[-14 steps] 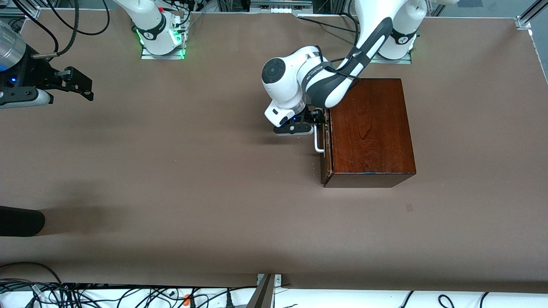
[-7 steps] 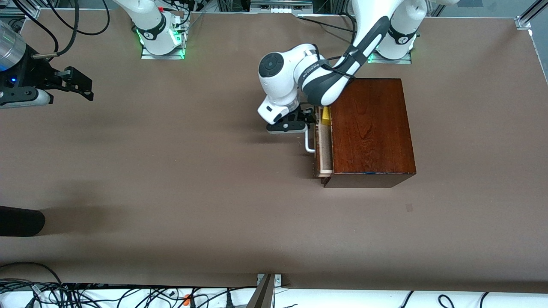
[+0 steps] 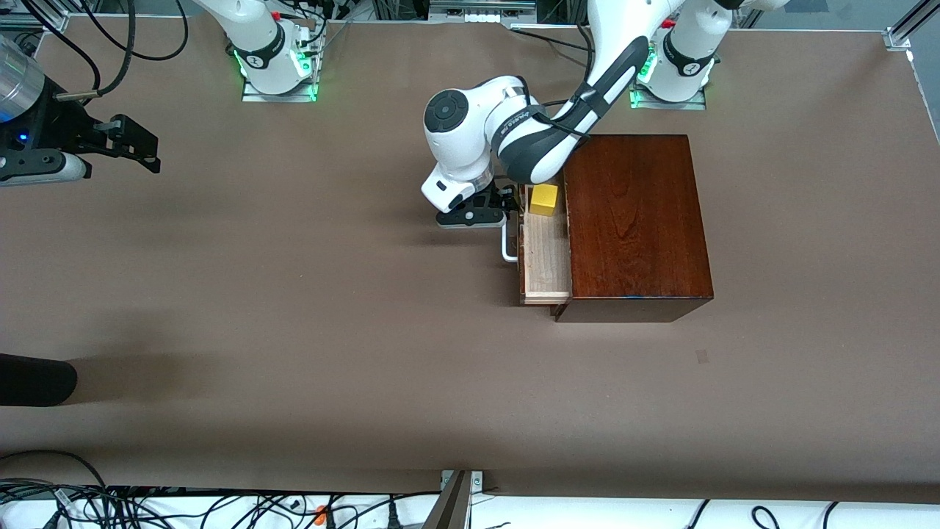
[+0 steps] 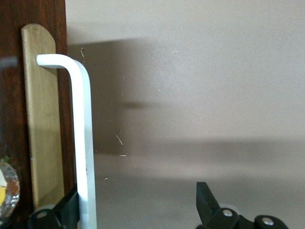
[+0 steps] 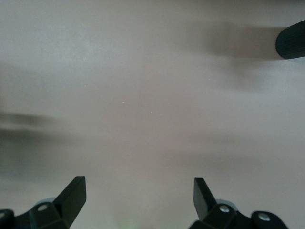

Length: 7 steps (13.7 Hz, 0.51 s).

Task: Open drawer, take yellow block, close drawer
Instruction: 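Pull the drawer open by its handle with the left gripper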

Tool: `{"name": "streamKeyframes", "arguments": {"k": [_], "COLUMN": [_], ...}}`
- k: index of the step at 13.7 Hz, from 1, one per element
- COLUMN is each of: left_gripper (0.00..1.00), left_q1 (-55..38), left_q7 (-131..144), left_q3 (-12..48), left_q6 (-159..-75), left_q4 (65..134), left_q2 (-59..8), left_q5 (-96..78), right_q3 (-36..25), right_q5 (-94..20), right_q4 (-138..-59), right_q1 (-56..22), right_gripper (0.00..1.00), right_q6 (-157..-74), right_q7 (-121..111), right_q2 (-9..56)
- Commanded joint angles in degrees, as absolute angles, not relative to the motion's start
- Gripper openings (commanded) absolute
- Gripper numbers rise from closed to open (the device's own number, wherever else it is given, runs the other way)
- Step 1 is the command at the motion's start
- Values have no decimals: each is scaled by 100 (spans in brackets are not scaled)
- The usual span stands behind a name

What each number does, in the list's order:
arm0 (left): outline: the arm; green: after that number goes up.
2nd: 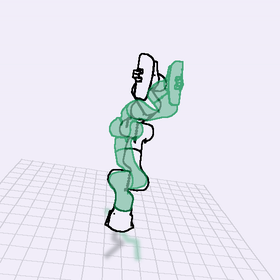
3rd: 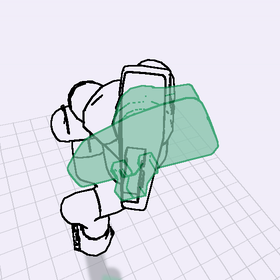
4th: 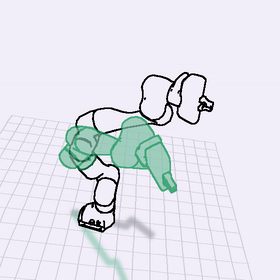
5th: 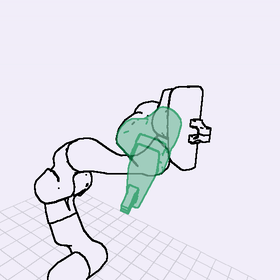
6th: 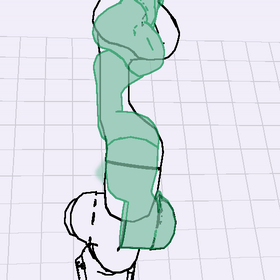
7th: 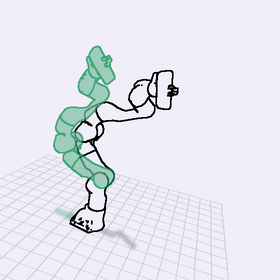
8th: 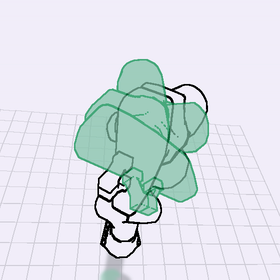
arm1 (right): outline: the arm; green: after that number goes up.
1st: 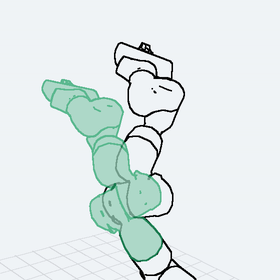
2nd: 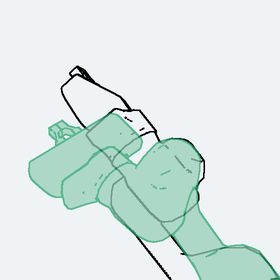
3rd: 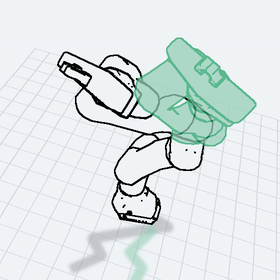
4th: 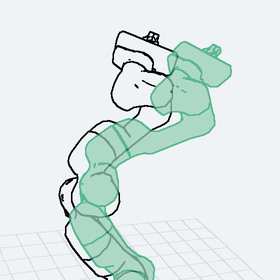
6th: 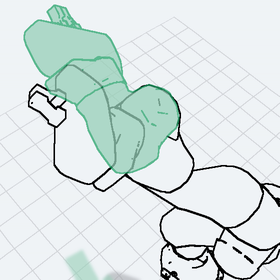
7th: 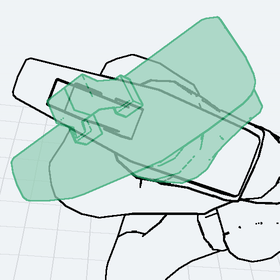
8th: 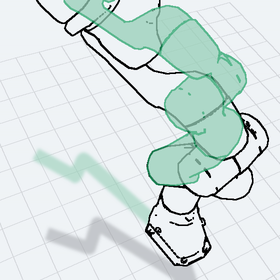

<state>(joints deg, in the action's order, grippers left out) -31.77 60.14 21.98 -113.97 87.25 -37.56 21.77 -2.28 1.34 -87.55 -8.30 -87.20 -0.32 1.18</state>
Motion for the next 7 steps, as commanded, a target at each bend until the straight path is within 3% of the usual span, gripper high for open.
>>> {"name": "streamKeyframes", "arguments": {"k": [1,7], "left_gripper": [100,100], "left_q1": [-3340,-3314], "left_q7": [6056,5985], "left_q3": [2224,2224], "left_q6": [-11558,-11505], "left_q4": [8174,8077], "left_q2": [-4087,-4017], "left_q5": [2039,1916], "right_q3": [-229,-229], "right_q5": [35,35], "right_q4": [-8657,-8657], "right_q1": [-809,-809], "right_gripper": [100,100], "right_q6": [-8675,-8675], "right_q7": [-18,-18], "right_q2": [158,158]}}
